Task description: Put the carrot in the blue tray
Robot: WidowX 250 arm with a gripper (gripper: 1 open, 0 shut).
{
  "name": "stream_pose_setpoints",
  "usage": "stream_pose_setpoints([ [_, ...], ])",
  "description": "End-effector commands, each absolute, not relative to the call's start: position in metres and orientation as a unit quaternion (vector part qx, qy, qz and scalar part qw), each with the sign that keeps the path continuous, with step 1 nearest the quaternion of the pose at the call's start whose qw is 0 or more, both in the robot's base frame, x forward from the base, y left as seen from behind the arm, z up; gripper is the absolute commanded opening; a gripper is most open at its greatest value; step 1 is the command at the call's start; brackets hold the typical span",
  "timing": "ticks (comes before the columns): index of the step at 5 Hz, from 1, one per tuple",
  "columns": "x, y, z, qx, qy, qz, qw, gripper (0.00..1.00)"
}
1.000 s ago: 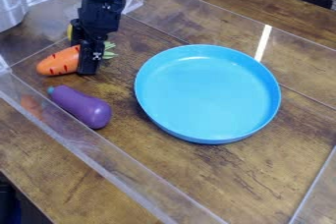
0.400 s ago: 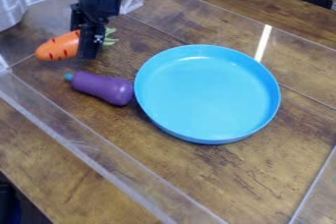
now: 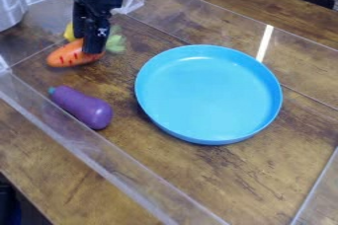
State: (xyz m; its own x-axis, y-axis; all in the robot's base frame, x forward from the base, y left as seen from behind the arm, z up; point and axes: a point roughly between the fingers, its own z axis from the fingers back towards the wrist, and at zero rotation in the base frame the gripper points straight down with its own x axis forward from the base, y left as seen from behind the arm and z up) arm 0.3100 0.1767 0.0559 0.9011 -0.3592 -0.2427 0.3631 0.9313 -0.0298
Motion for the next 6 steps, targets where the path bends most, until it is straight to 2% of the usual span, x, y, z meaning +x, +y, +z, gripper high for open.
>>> stream_pose_setpoints([
  [1, 0.317, 0.187, 0.083, 0.035, 0.082, -0.179, 0.980, 1.00],
  [6, 0.331, 0.195, 0.052, 0.035, 0.078, -0.195, 0.977, 1.00],
])
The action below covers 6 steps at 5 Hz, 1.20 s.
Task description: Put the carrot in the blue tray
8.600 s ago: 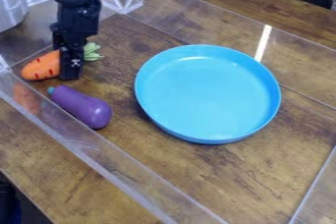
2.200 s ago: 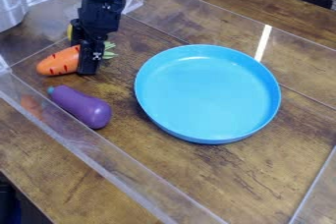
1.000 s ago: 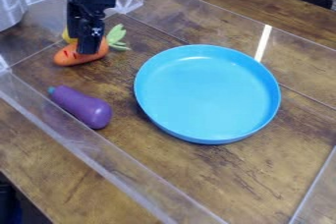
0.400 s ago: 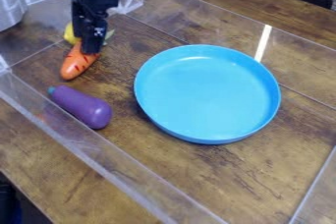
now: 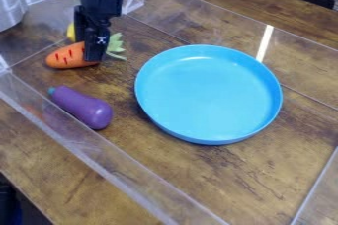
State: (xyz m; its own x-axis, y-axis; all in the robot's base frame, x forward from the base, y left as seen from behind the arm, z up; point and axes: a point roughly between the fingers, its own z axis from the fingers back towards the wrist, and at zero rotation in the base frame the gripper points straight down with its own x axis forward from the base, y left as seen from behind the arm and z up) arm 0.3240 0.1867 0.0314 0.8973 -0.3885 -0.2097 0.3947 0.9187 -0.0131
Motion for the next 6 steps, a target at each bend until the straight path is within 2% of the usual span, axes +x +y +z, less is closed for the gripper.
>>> stream_pose_setpoints([
  [1, 0.331, 0.195, 0.047, 0.033, 0.078, -0.195, 0.977, 1.00],
  [2, 0.330, 0.195, 0.041, 0.031, 0.080, -0.193, 0.977, 1.00],
  [3, 0.330, 0.194, 0.037, 0.030, 0.080, -0.191, 0.978, 0.00],
  [6, 0.332, 0.192, 0.051, 0.036, 0.071, -0.183, 0.980, 0.00],
])
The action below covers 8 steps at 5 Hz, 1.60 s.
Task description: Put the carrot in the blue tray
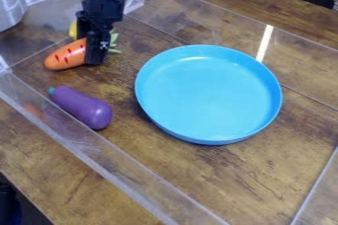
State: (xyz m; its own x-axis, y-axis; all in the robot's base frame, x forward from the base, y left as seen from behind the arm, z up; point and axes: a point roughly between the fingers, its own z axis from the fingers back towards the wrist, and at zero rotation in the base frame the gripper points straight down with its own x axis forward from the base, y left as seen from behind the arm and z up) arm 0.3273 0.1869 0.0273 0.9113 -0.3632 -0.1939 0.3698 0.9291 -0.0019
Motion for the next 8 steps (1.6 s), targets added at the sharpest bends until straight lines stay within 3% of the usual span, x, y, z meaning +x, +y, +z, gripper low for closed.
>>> stream_pose_setpoints([
  [1, 0.333, 0.192, 0.057, 0.038, 0.067, -0.181, 0.980, 0.00],
  [3, 0.334, 0.192, 0.069, 0.043, 0.059, -0.176, 0.982, 0.00],
  [5, 0.340, 0.183, 0.092, 0.064, 0.062, -0.199, 0.976, 0.00],
  [6, 0.343, 0.176, 0.113, 0.080, 0.064, -0.207, 0.973, 0.00],
  [8, 0.346, 0.161, 0.128, 0.087, 0.070, -0.225, 0.968, 0.00],
])
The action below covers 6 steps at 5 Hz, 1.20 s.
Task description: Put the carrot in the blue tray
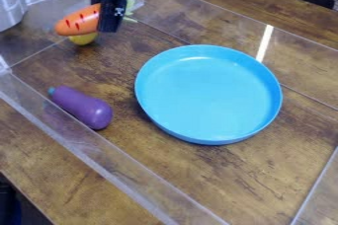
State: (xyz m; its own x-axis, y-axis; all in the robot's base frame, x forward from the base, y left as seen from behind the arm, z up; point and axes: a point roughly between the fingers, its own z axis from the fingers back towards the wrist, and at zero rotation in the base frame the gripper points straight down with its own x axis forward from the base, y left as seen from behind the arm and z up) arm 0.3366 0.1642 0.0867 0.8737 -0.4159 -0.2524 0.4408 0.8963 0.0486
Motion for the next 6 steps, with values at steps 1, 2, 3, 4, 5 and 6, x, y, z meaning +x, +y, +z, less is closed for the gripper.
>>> stream_pose_setpoints([
  [1, 0.347, 0.154, 0.128, 0.087, 0.070, -0.239, 0.965, 0.00],
  [2, 0.348, 0.140, 0.131, 0.088, 0.070, -0.261, 0.959, 0.00],
  [3, 0.348, 0.129, 0.136, 0.089, 0.070, -0.276, 0.954, 0.00],
  [4, 0.343, 0.109, 0.143, 0.090, 0.069, -0.300, 0.947, 0.00],
  [5, 0.338, 0.087, 0.151, 0.093, 0.067, -0.326, 0.938, 0.00],
  [6, 0.331, 0.069, 0.156, 0.092, 0.063, -0.342, 0.933, 0.00],
])
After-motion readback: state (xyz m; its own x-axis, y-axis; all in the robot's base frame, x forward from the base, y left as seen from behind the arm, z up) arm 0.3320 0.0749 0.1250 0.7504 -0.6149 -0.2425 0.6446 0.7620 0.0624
